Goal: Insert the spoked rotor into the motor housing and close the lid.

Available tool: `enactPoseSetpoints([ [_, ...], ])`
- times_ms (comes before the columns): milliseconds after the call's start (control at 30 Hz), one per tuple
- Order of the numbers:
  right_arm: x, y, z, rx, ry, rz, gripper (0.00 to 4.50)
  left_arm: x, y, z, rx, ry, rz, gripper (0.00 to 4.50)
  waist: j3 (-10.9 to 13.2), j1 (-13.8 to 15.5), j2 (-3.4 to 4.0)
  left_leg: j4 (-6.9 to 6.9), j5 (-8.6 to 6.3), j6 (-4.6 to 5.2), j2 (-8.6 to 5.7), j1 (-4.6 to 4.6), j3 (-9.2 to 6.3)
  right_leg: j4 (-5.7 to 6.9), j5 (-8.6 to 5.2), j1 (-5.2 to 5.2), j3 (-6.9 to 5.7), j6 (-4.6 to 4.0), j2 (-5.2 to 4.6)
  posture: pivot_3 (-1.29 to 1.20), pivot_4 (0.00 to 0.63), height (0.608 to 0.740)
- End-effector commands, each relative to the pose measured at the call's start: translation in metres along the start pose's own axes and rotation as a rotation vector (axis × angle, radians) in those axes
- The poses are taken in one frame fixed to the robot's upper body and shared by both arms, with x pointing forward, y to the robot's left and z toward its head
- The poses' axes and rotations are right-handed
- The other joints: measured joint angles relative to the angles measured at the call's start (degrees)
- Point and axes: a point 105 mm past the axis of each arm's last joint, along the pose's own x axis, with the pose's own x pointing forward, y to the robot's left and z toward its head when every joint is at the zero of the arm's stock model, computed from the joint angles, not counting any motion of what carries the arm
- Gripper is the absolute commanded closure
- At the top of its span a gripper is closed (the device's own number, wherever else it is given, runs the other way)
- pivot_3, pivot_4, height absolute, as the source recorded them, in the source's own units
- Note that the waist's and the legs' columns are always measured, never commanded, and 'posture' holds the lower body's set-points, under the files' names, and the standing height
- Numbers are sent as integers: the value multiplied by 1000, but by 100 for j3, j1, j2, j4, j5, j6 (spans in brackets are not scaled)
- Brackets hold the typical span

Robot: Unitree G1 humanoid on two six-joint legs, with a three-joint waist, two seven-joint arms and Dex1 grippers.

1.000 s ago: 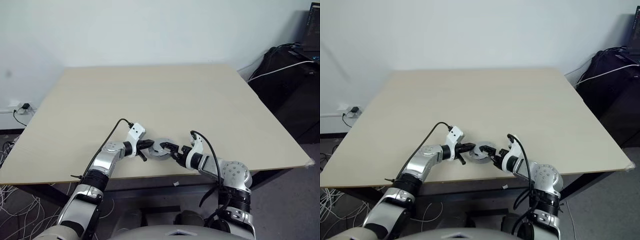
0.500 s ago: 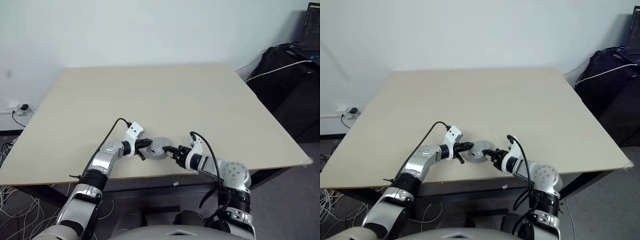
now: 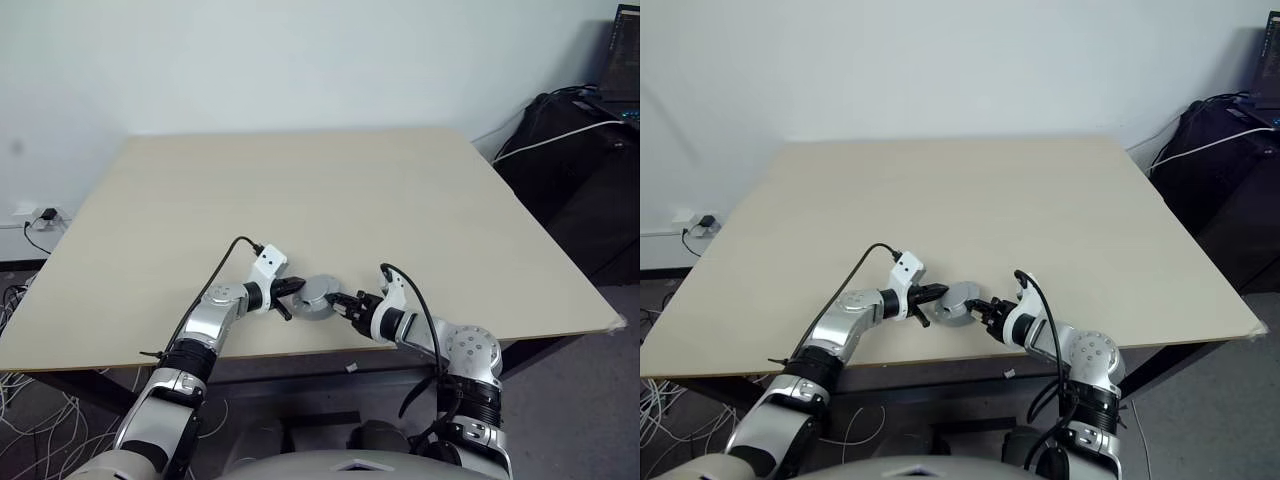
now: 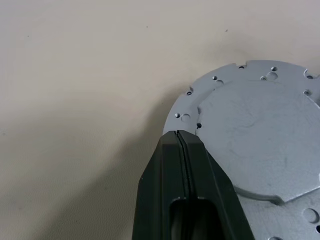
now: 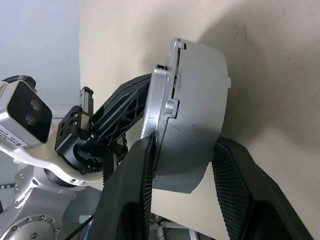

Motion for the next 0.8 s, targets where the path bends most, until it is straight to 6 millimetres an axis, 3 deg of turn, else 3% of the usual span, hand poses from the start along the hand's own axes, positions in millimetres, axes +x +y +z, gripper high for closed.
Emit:
enactPoseSetpoints([
  [33, 19, 40, -33, 60, 74, 188, 3067, 4, -6, -15, -20, 54, -17, 4500, 0, 1, 0, 0, 0, 0, 0, 0, 0, 0, 0, 0, 0, 0, 1, 0, 0, 740],
  [133, 19, 38, -32, 65, 68, 180, 3067, 4, -7, -12, -23, 27, -12, 4500, 0, 1, 0, 0, 0, 0, -1, 0, 1, 0, 0, 1, 0, 0, 1, 0, 0, 740],
  [333, 17, 29, -24, 86, 13, 152, 3068, -3, -1, 24, -105, -205, 63, 4500, 2, -2, -1, 0, 0, 1, -1, -5, 1, -1, 1, -2, 4, 1, -2, 0, 0, 740],
  [600, 11, 21, -22, 111, -15, 146, 3164, -35, 17, 45, -271, -432, 212, 4500, 6, 6, -5, 0, 1, 1, 0, -14, 2, -1, 2, -1, 21, 2, -6, 0, 0, 740],
  [800, 10, 20, -21, 119, -25, 144, 3164, -79, 37, 54, -470, -654, 376, 4500, 6, 8, -4, 4, 0, 1, -1, -9, 3, -5, 2, -4, 21, 3, -6, 0, 0, 740],
])
